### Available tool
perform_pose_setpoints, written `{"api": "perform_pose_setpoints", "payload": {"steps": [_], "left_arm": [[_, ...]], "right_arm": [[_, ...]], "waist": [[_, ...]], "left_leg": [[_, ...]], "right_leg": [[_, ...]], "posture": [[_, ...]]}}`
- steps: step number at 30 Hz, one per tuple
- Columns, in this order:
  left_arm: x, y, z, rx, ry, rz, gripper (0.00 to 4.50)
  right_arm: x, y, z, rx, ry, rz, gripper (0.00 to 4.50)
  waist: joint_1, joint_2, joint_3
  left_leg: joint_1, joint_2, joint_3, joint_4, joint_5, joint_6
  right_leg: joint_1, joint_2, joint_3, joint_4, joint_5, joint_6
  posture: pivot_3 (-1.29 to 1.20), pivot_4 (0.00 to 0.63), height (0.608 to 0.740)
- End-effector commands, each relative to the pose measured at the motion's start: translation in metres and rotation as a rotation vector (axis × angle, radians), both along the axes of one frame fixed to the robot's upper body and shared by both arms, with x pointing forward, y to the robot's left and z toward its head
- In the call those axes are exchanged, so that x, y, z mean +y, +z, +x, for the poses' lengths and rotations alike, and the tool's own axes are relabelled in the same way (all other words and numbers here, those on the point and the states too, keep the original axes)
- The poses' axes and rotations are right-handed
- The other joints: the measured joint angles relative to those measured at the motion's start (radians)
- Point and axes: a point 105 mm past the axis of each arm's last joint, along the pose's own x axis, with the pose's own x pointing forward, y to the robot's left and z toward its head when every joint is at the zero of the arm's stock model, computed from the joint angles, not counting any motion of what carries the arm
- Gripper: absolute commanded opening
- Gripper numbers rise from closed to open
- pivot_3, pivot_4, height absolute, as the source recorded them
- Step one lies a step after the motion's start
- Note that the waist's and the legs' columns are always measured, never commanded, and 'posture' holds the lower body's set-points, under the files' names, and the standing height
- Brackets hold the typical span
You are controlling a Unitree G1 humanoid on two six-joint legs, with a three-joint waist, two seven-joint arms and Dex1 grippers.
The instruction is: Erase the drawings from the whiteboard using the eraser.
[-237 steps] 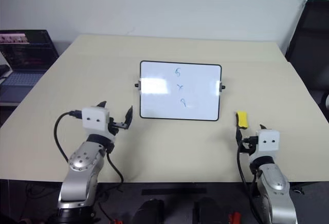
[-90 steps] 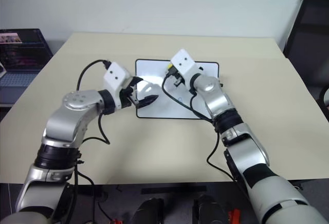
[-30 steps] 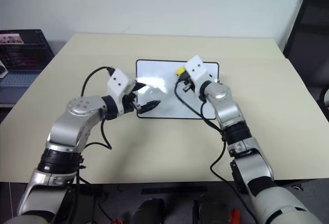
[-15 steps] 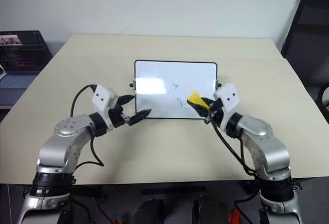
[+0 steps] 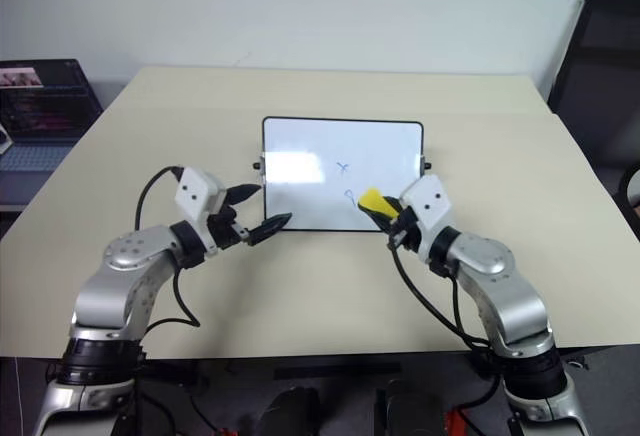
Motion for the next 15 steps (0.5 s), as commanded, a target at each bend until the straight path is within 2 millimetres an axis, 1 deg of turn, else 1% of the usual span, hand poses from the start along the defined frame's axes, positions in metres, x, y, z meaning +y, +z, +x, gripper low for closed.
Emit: {"api": "perform_pose_setpoints", "payload": {"steps": [1,4,6,11,15], "left_arm": [[0.005,0.013,0.001,-0.058,0.004,0.012,4.5],[0.005,0.012,0.003,-0.056,0.001,0.023,4.5],[0.001,0.012,0.004,-0.058,-0.012,0.03,4.5],[-0.007,0.014,0.005,-0.063,-0.038,0.04,4.5],[-0.01,0.016,0.004,-0.067,-0.049,0.046,4.5]], "right_arm": [[0.006,0.011,0.008,-0.064,-0.02,-0.011,1.02],[0.014,0.015,0.025,-0.099,-0.053,-0.054,1.02],[0.025,0.02,0.04,-0.135,-0.057,-0.108,1.02],[0.045,0.027,0.071,-0.191,-0.055,-0.2,1.02],[0.051,0.027,0.085,-0.207,-0.054,-0.238,1.02]], "waist": [[-0.001,0.0,0.0],[-0.003,0.0,0.0],[-0.004,0.0,0.0],[-0.004,0.0,0.0],[-0.002,0.0,0.0]], "left_leg": [[0.0,0.0,0.0,0.0,0.0,0.0],[0.0,0.0,0.0,0.0,0.0,0.0],[0.0,0.0,0.0,0.0,0.0,0.0],[0.0,0.0,0.0,0.0,0.0,0.0],[-0.001,-0.001,0.0,-0.001,0.0,0.0]], "right_leg": [[0.0,0.0,0.0,0.0,0.0,0.0],[0.0,0.0,0.0,0.0,0.0,0.0],[0.0,0.0,0.0,0.0,0.0,0.0],[0.0,0.0,0.0,0.0,0.002,-0.002],[-0.001,-0.001,-0.001,-0.001,0.003,-0.005]], "posture": [[0.0,0.15,0.74],[0.0,0.15,0.74],[0.0,0.15,0.74],[0.0,0.15,0.74],[0.0,0.15,0.74]]}}
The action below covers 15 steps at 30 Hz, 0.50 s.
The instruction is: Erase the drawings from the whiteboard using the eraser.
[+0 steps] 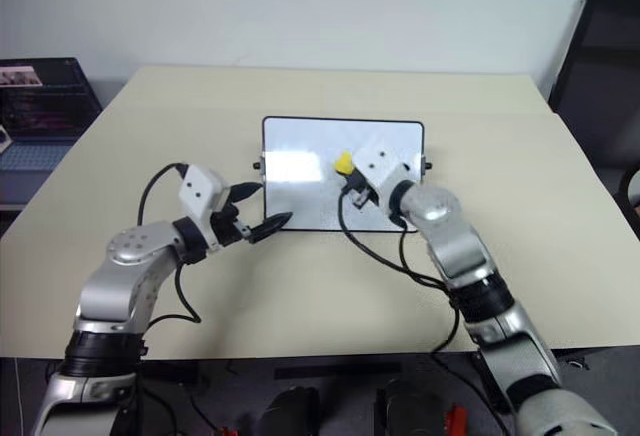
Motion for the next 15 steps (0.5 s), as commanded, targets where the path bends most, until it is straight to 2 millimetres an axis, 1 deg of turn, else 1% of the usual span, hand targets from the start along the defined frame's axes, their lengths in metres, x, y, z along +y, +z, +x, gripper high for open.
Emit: {"api": "perform_pose_setpoints", "payload": {"steps": [1,5,8,11,13,15], "left_arm": [[-0.006,0.015,-0.001,-0.058,-0.024,0.013,4.5],[-0.007,0.017,-0.002,-0.06,-0.031,0.017,4.5],[-0.008,0.017,-0.003,-0.059,-0.036,0.017,4.5],[-0.009,0.017,-0.003,-0.059,-0.042,0.018,4.5],[-0.01,0.017,-0.002,-0.059,-0.044,0.018,4.5],[-0.01,0.017,-0.002,-0.059,-0.046,0.017,4.5]], "right_arm": [[0.006,0.01,0.011,-0.061,0.012,-0.03,1.02],[0.008,0.01,0.028,-0.072,-0.029,-0.05,1.02],[0.009,0.006,0.033,-0.065,-0.033,-0.058,1.02],[0.009,-0.007,0.033,-0.021,-0.01,-0.094,1.02],[0.006,-0.025,0.028,0.036,0.021,-0.153,1.02],[0.003,-0.033,0.025,0.059,0.031,-0.179,1.02]], "waist": [[0.002,0.0,0.0],[-0.001,0.0,0.0],[-0.002,0.0,0.0],[-0.002,0.0,0.0],[-0.002,0.0,0.0],[-0.002,0.0,0.0]], "left_leg": [[-0.001,0.0,-0.001,0.0,0.0,0.0],[-0.001,0.0,0.0,0.0,0.0,0.0],[-0.001,0.0,-0.001,0.0,0.0,0.0],[-0.001,0.0,-0.001,0.0,0.0,0.0],[0.0,0.0,-0.001,0.0,0.0,0.0],[0.001,0.0,-0.001,0.0,0.0,0.0]], "right_leg": [[0.0,0.0,-0.001,0.0,0.0,0.0],[-0.001,0.0,-0.001,0.0,0.0,0.0],[-0.001,0.0,-0.001,0.0,0.0,0.0],[-0.001,0.0,-0.001,0.0,0.0,0.0],[-0.001,0.0,0.0,0.001,0.0,0.0],[0.0,0.0,-0.001,0.002,0.0,0.0]], "posture": [[0.0,0.15,0.74],[0.0,0.15,0.74],[0.0,0.15,0.74],[0.0,0.15,0.74],[0.0,0.15,0.74],[0.0,0.15,0.74]]}}
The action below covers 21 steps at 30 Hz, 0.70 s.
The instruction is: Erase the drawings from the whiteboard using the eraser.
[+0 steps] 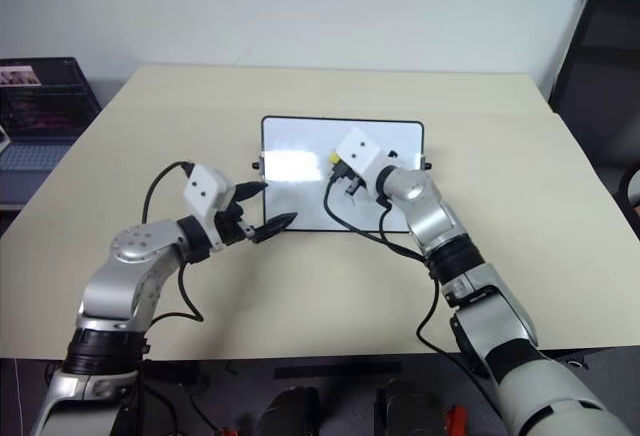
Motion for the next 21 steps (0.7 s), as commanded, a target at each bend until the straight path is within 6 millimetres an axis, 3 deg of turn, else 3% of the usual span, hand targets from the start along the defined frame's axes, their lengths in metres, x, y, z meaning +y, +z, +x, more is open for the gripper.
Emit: {"api": "perform_pose_setpoints", "payload": {"steps": [1,3,7,9,16,18,21], "left_arm": [[-0.007,0.016,-0.001,-0.059,-0.033,0.011,4.5],[-0.008,0.016,-0.002,-0.058,-0.036,0.011,4.5],[-0.01,0.015,-0.001,-0.055,-0.045,0.011,4.5],[-0.011,0.015,-0.001,-0.054,-0.048,0.01,4.5],[-0.013,0.015,-0.002,-0.053,-0.053,0.008,4.5],[-0.013,0.014,-0.003,-0.051,-0.055,0.009,4.5],[-0.013,0.014,-0.003,-0.049,-0.056,0.009,4.5]], "right_arm": [[-0.008,-0.017,-0.004,0.05,0.01,-0.061,1.02],[-0.01,-0.015,-0.003,0.028,-0.002,-0.07,1.02],[-0.027,0.011,0.016,-0.101,-0.135,-0.03,1.02],[-0.03,0.008,0.016,-0.086,-0.131,-0.047,1.02],[-0.021,-0.03,-0.005,0.068,0.007,-0.15,1.02],[-0.02,-0.027,-0.004,0.048,0.001,-0.144,1.02],[-0.024,-0.003,0.009,-0.069,-0.087,-0.095,1.01]], "waist": [[0.0,0.0,0.0],[0.0,0.0,0.0],[0.0,0.0,0.0],[0.002,0.0,0.0],[0.001,-0.001,0.0],[0.0,-0.001,0.0],[-0.001,-0.001,0.0]], "left_leg": [[0.0,0.0,0.0,0.0,0.0,0.0],[0.001,0.0,0.0,0.0,0.0,0.0],[0.003,0.0,0.001,0.001,0.0,0.0],[0.003,0.0,0.001,0.002,0.001,0.0],[0.004,0.0,0.001,0.001,0.001,0.0],[0.004,0.0,0.001,0.001,0.001,0.0],[0.004,0.0,0.001,0.002,0.001,0.0]], "right_leg": [[0.0,0.0,0.0,0.001,0.0,0.0],[0.0,0.0,0.0,0.002,0.0,0.0],[0.0,0.0,0.001,0.004,0.0,0.0],[0.001,0.0,0.001,0.005,-0.001,0.001],[0.001,0.0,0.001,0.004,-0.001,0.001],[0.001,0.0,0.001,0.005,-0.001,0.001],[0.001,0.0,0.002,0.005,-0.001,0.002]], "posture": [[0.0,0.15,0.74],[0.0,0.15,0.74],[0.0,0.15,0.74],[0.0,0.15,0.74],[0.0,0.15,0.74],[0.0,0.15,0.74],[0.0,0.15,0.74]]}}
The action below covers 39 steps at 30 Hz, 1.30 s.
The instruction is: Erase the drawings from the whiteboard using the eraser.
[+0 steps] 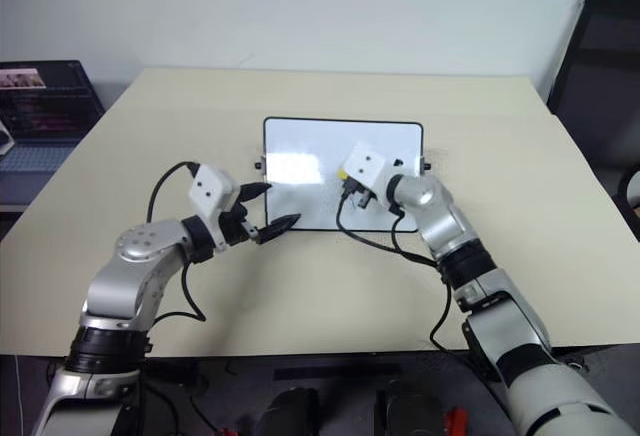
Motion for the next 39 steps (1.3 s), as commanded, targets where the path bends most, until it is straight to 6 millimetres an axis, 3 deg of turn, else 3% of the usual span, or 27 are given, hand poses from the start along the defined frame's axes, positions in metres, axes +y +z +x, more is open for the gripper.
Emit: {"api": "perform_pose_setpoints", "payload": {"steps": [1,5,13,21,26,30,39], "left_arm": [[-0.007,0.015,-0.003,-0.055,-0.034,0.003,4.5],[-0.008,0.014,-0.003,-0.054,-0.037,0.002,4.5],[-0.008,0.013,-0.005,-0.052,-0.036,-0.001,4.5],[-0.006,0.014,-0.004,-0.054,-0.028,-0.003,4.5],[-0.001,0.016,-0.006,-0.056,-0.024,-0.007,4.5],[0.005,0.014,-0.014,-0.055,-0.029,-0.022,4.5],[0.012,0.011,-0.02,-0.05,0.004,-0.069,4.5]], "right_arm": [[-0.014,0.018,0.017,-0.102,-0.129,0.028,1.01],[-0.013,0.025,0.022,-0.116,-0.141,0.04,1.01],[-0.009,-0.01,0.003,0.06,-0.046,-0.022,1.01],[-0.014,0.037,0.005,-0.019,-0.099,0.225,1.01],[-0.021,0.052,-0.018,0.056,-0.066,0.399,1.01],[-0.038,0.057,-0.047,0.089,-0.076,0.496,1.01],[-0.051,0.032,-0.105,0.175,-0.034,0.535,1.01]], "waist": [[-0.001,0.0,0.0],[0.0,0.0,0.0],[0.0,0.0,0.0],[0.001,0.0,0.0],[0.004,0.0,0.0],[0.003,0.0,0.0],[0.005,0.001,0.0]], "left_leg": [[0.0,0.0,0.0,0.0,0.0,0.0],[0.0,0.0,0.0,0.0,0.001,0.0],[0.0,0.0,0.0,0.0,0.001,0.0],[0.0,0.0,0.0,0.0,0.001,0.0],[-0.003,0.0,-0.001,-0.002,0.0,0.0],[-0.004,0.0,-0.002,-0.004,0.0,-0.001],[-0.005,0.0,-0.002,-0.004,-0.001,-0.001]], "right_leg": [[0.0,0.0,0.0,0.0,0.0,0.0],[0.0,0.0,0.0,0.0,0.0,0.002],[0.0,0.0,0.0,0.0,0.0,0.001],[0.0,0.0,0.0,0.0,-0.001,0.002],[-0.002,0.0,-0.001,-0.002,0.001,-0.001],[-0.002,-0.001,-0.001,-0.005,0.001,-0.002],[-0.002,-0.001,-0.001,-0.008,-0.001,0.002]], "posture": [[0.0,0.15,0.74],[0.0,0.15,0.74],[0.0,0.15,0.74],[0.0,0.15,0.74],[0.0,0.15,0.74],[0.0,0.15,0.74],[0.0,0.15,0.74]]}}
